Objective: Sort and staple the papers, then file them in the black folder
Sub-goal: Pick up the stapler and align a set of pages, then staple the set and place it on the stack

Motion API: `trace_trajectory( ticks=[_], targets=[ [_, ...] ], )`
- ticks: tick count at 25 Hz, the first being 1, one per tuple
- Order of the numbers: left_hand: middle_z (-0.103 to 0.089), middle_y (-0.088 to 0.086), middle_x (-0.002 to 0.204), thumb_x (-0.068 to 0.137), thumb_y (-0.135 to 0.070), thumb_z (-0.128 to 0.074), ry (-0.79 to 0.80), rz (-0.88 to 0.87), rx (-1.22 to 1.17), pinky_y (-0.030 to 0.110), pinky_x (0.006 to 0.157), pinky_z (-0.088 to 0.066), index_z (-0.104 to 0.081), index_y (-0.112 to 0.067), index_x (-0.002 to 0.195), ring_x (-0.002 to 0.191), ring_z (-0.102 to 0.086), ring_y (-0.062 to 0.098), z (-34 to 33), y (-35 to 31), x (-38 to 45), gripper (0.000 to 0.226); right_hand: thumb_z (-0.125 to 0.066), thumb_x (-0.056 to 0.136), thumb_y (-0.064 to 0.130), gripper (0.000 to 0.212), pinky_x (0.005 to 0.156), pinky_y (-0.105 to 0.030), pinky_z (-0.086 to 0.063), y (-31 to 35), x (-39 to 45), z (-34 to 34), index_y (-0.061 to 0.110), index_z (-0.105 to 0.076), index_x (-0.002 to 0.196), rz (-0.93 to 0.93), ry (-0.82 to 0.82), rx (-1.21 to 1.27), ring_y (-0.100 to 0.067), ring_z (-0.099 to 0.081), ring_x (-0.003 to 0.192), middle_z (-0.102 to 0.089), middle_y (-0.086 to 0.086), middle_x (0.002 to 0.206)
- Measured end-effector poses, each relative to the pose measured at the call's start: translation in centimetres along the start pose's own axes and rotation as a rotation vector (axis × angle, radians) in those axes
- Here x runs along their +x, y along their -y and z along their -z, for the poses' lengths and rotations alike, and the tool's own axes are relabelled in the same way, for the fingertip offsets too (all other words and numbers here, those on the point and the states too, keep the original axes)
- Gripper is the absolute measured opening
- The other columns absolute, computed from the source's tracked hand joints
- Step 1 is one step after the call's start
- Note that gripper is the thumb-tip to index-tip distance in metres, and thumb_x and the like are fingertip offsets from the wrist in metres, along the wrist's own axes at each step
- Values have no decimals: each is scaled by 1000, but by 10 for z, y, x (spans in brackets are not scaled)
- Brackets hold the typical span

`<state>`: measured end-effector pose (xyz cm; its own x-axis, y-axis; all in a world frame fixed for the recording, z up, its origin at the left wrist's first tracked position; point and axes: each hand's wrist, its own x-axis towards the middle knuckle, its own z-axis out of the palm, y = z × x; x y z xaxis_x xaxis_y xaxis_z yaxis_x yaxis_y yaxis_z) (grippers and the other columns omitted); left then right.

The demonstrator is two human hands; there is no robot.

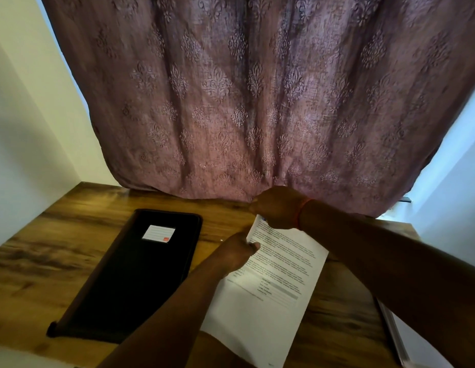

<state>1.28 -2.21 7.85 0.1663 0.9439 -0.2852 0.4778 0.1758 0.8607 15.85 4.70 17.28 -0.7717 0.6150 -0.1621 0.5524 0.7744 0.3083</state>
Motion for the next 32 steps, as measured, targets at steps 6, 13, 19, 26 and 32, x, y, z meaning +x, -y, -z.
trace_trajectory(
  ticks=[6, 13, 19, 26, 32],
  targets=[
    [-68, -2, 115, 98, -27, -59, -7, 99, -110, 15, 59, -51, -60, -18, 129, 80, -64, 4, 5, 14, 9, 32, -63, 92, 19, 31, 89, -32, -45, -30, 4, -26, 15, -58, 122, -183, 57, 464, -24, -58, 108, -60, -5, 119],
    [-71, 9, 116, 97, -18, -61, -130, 208, -594, 35, 74, -58, -65, -14, 118, 92, -71, 22, 29, 46, 6, 21, -68, 87, 14, 19, 79, -29, -41, -30, -65, -141, 0, -67, 100, -860, -199, 834, -27, -61, 99, -65, -8, 101],
    [-73, 12, 111, 95, -18, -62, -122, 249, -750, 60, 91, -52, -66, -13, 118, 100, -70, 35, 45, 71, 13, 24, -50, 100, 33, 39, 104, -30, -36, 57, -59, -209, 12, -52, 132, -993, 292, 755, -24, -49, 125, -52, -10, 137],
    [-74, 5, 108, 96, -23, -61, -15, 196, -663, 56, 94, -53, -68, -22, 116, 101, -70, 30, 68, 75, 25, 21, -53, 94, 39, 64, 106, -49, -36, 89, -46, -209, 23, -28, 150, -1097, 145, 632, -38, -33, 136, -21, -11, 158],
    [-75, 4, 107, 96, -15, -61, 97, 147, -733, 44, 78, -58, -67, -19, 115, 98, -71, 28, 72, 63, 32, 21, -38, 96, 61, 52, 99, -46, -47, 102, -27, -151, 27, -59, 129, -1100, -586, 1893, -25, -62, 115, -64, -3, 128]
  ],
)
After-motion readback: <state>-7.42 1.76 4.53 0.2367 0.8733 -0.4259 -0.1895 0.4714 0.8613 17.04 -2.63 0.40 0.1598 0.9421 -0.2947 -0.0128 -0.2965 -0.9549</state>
